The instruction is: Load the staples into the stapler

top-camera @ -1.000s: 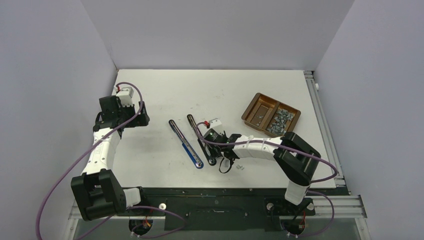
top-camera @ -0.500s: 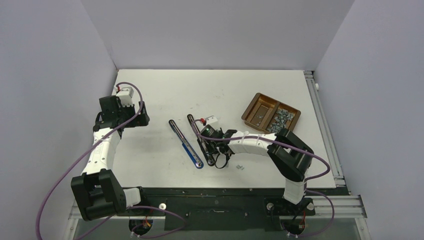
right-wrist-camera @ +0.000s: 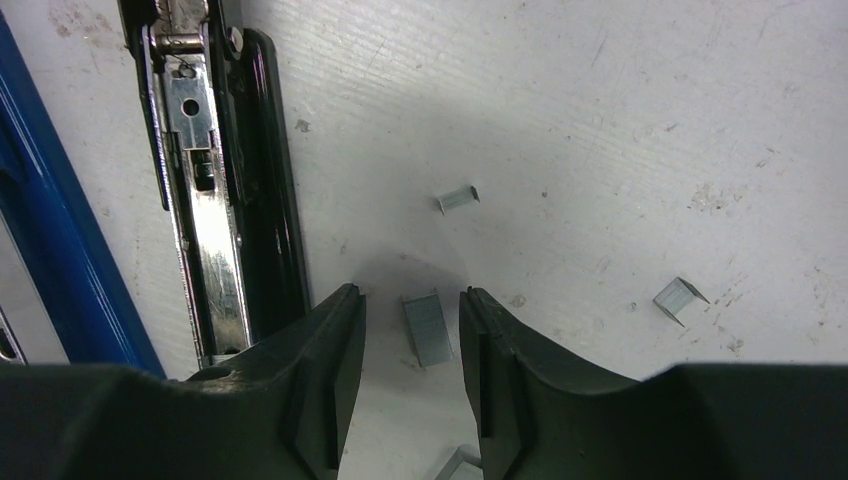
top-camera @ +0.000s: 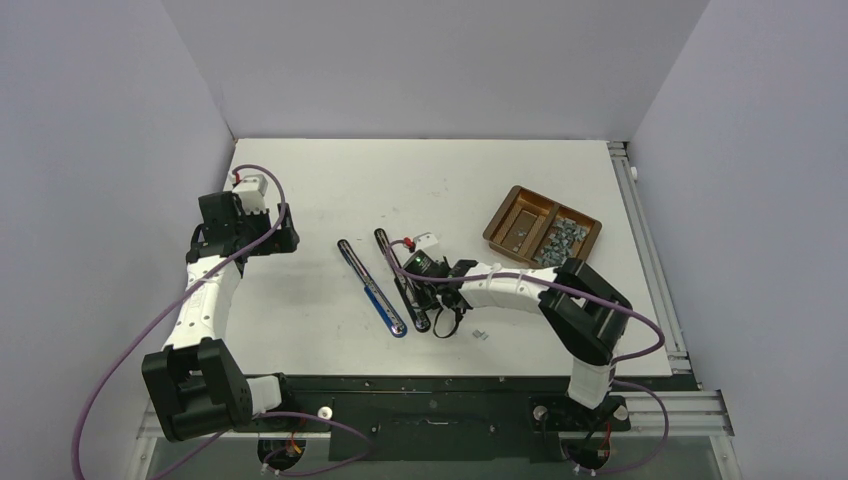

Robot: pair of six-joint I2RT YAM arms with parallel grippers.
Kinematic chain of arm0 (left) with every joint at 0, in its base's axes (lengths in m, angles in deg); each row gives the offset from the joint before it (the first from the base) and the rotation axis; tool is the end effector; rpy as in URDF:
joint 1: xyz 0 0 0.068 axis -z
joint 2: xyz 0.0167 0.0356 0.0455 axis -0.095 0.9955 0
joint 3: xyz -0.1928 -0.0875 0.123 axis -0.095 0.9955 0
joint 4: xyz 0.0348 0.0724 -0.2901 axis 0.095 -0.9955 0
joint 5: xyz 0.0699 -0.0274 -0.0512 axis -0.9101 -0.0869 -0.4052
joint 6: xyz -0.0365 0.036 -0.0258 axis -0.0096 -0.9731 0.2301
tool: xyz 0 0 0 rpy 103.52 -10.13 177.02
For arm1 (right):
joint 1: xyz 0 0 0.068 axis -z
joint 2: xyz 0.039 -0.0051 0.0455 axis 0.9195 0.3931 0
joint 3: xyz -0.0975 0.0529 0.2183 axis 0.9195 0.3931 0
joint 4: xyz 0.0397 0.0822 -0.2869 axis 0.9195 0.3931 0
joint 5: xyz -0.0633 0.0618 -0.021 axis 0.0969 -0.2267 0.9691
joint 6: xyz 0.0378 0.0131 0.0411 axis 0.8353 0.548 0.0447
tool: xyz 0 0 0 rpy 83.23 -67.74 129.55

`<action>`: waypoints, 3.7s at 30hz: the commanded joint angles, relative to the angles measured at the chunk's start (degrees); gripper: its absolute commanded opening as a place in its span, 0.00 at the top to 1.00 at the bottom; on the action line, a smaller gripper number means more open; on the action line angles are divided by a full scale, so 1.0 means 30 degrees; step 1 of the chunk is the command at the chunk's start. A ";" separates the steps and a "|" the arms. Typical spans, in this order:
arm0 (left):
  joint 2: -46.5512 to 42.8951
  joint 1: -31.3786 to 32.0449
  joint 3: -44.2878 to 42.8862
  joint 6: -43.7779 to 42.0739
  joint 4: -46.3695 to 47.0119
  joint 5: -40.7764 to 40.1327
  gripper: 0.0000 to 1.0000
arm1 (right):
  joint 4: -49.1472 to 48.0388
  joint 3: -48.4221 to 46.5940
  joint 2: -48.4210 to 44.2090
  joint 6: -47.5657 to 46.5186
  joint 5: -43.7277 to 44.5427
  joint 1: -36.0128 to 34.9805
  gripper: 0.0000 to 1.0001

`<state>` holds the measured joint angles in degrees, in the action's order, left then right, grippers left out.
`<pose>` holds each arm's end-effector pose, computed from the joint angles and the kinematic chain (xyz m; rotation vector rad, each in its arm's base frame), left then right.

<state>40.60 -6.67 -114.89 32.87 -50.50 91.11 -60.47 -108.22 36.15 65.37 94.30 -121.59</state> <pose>0.3172 0.0568 0.2225 -0.0599 2.2819 -0.1865 0.2318 0.3097 0.0959 -0.4921 2.5552 0.1876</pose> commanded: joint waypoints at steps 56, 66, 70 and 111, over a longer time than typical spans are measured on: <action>-0.0311 -0.0150 -0.0818 -0.0044 0.0117 0.0438 0.04 | 0.1711 -0.0913 -0.1295 -0.1120 -0.0469 0.0552 0.91; 0.0125 -0.0150 -0.1031 -0.0002 0.0169 0.0481 0.04 | 0.0024 -0.0104 -0.4625 -0.0104 0.0096 0.0384 0.91; 0.0446 -0.0164 -0.1068 -0.0008 0.0198 0.0367 0.04 | -0.1340 0.0463 -0.5460 0.0074 0.0165 -0.0153 0.91; 0.0515 -0.0150 -0.1182 -0.0047 0.0263 0.0528 0.04 | 0.3130 0.2477 -0.7432 0.3761 0.2881 -0.3163 0.91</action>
<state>43.24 -6.67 -115.87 32.41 -50.89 91.08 -60.99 -102.89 21.38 71.73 104.07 -132.61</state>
